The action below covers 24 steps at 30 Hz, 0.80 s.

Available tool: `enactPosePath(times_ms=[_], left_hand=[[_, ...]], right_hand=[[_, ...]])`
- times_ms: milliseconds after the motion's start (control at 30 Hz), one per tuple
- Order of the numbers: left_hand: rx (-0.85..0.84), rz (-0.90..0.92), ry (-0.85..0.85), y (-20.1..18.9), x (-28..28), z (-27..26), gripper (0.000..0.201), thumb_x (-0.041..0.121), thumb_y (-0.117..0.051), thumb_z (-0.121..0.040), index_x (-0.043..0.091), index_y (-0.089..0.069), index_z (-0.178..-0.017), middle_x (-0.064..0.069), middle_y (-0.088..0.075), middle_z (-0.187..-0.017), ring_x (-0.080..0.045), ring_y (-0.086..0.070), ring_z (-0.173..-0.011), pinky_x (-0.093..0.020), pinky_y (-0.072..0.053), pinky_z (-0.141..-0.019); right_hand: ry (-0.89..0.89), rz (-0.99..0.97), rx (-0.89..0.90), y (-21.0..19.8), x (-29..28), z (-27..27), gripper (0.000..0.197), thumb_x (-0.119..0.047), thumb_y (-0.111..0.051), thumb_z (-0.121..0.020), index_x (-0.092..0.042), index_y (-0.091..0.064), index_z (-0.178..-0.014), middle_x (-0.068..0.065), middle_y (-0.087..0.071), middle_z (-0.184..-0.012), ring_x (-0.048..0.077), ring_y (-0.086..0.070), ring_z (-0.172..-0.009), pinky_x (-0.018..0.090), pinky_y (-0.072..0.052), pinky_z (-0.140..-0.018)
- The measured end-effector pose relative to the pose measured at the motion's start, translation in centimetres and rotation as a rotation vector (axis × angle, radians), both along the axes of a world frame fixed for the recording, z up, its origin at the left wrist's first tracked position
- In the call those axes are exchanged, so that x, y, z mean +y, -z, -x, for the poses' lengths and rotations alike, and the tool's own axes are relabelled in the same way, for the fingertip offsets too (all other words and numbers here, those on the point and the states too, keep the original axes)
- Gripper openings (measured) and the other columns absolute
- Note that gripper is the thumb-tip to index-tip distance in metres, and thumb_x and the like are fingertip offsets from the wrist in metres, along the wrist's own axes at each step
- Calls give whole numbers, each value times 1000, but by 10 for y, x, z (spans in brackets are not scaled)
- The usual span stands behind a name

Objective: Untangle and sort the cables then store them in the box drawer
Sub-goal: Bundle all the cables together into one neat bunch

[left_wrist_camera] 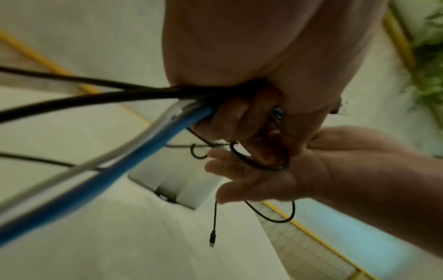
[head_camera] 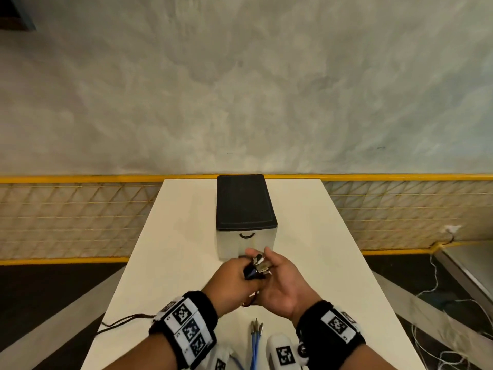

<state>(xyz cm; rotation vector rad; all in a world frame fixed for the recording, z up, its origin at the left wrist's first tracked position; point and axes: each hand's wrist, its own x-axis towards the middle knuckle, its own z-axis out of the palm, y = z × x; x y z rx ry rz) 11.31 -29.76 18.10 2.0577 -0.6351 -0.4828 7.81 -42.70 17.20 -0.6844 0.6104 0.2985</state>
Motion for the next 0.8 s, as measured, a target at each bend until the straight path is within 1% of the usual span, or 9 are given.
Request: enactPosePath(times_ms=[67, 133, 300, 400, 533, 600, 700, 767, 800], left_hand=[[44, 13, 6, 1, 5, 0, 23, 16, -73, -81, 30, -62, -66, 16, -62, -60, 7, -54, -56, -18, -41, -60], [67, -38, 1, 3, 19, -7, 14, 21, -73, -79, 22, -64, -68, 11, -59, -61, 1, -51, -56, -20, -38, -59], [97, -256, -35, 9, 75, -26, 15, 25, -75, -78, 13, -68, -73, 6, -57, -61, -2, -49, -51, -17, -36, -52], [102, -271, -77, 7, 89, -29, 24, 25, -79, -78, 19, -60, -63, 9, -52, -53, -2, -45, -48, -19, -33, -51], [73, -173, -222, -5, 90, -33, 24, 25, -77, -82, 17, -61, -67, 9, -48, -49, -5, -42, -48, -26, -31, -52], [87, -67, -308, -19, 89, -38, 21, 25, -73, -87, 10, -64, -75, 10, -41, -42, -3, -35, -39, -26, -26, -45], [186, 157, -367, -55, 85, -46, 14, 22, -64, -94, 10, -67, -87, 12, -37, -43, -6, -28, -36, -22, -19, -42], [223, 298, -361, -84, 80, -51, 16, 22, -59, -97, 11, -61, -86, 10, -32, -49, -9, -23, -41, -22, -17, -44], [235, 356, -353, -98, 77, -52, 17, 23, -56, -98, 12, -59, -85, 9, -32, -50, -9, -23, -42, -22, -17, -44]], right_hand=[[2, 8, 31, 3, -7, -1, 30, -31, -47, -96, -10, -69, -92, 17, -70, -98, 34, -63, -96, 60, -32, -102], [125, -31, 78, 6, -26, -2, 22, -18, -44, -96, -9, -60, -83, 15, -73, -90, 31, -63, -97, 62, -32, -103], [484, -154, 157, 26, -85, -4, 29, -12, -30, -103, -10, -51, -84, 2, -61, -75, 21, -66, -77, 48, -41, -91], [509, -66, 190, 40, -95, 1, 31, -11, -33, -103, -10, -45, -74, 0, -43, -70, 16, -54, -69, 41, -44, -73], [394, 159, 294, 68, -97, 23, 25, -20, -48, -101, -14, -48, -76, 1, -46, -51, 18, -58, -51, 37, -48, -63], [279, 188, 357, 77, -94, 38, 19, -29, -55, -97, -13, -51, -87, 8, -54, -63, 27, -61, -62, 38, -48, -66], [-64, 271, 444, 79, -95, 55, 57, -60, -57, -85, -6, -54, -102, 19, -64, -84, 34, -64, -80, 43, -48, -75], [-360, 604, 515, 59, -90, 57, 71, -71, -52, -83, -3, -57, -106, 14, -65, -87, 29, -62, -79, 33, -46, -73], [-467, 848, 512, 48, -84, 54, 67, -70, -50, -85, -6, -58, -104, 8, -63, -87, 24, -60, -78, 28, -44, -69]])
